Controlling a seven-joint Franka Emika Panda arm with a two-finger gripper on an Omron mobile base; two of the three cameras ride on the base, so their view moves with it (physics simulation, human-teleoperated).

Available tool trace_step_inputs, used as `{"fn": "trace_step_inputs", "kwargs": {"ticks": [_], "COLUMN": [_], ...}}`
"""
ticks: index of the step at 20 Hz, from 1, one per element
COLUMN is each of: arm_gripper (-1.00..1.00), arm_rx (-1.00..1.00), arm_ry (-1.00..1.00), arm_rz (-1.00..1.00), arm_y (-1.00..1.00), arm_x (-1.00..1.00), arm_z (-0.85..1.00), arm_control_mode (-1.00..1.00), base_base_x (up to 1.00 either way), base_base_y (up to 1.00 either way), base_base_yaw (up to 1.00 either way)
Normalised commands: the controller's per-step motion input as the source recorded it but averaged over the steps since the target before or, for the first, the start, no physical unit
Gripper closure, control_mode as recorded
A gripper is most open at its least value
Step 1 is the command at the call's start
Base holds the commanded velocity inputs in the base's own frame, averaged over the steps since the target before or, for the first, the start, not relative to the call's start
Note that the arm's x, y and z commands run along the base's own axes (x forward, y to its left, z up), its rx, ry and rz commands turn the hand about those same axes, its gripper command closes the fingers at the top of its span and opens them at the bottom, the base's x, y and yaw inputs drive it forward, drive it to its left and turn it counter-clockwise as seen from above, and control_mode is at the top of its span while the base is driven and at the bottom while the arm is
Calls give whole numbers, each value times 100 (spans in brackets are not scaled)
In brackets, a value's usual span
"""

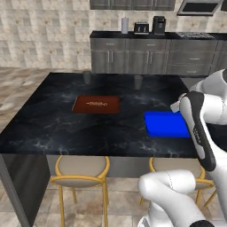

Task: Take the cupcake and donut from the fridge and place them on the empty tray on the dining counter.

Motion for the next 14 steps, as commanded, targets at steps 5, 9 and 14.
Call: {"fn": "trace_step_inputs", "kwargs": {"ticks": [5,9,14], "arm_gripper": [100,100,100], "arm_rx": [0,0,0], "arm_ry": [4,1,6], "arm_rz": [0,0,0], "arm_y": [-15,-14,-10], "arm_x": [60,62,64], "arm_z": [-70,-62,-43], "arm_control_mode": [-100,-100,-100], "base_base_x": [0,0,0], "base_base_y": [0,0,0], "base_base_yaw": [0,0,0]}}
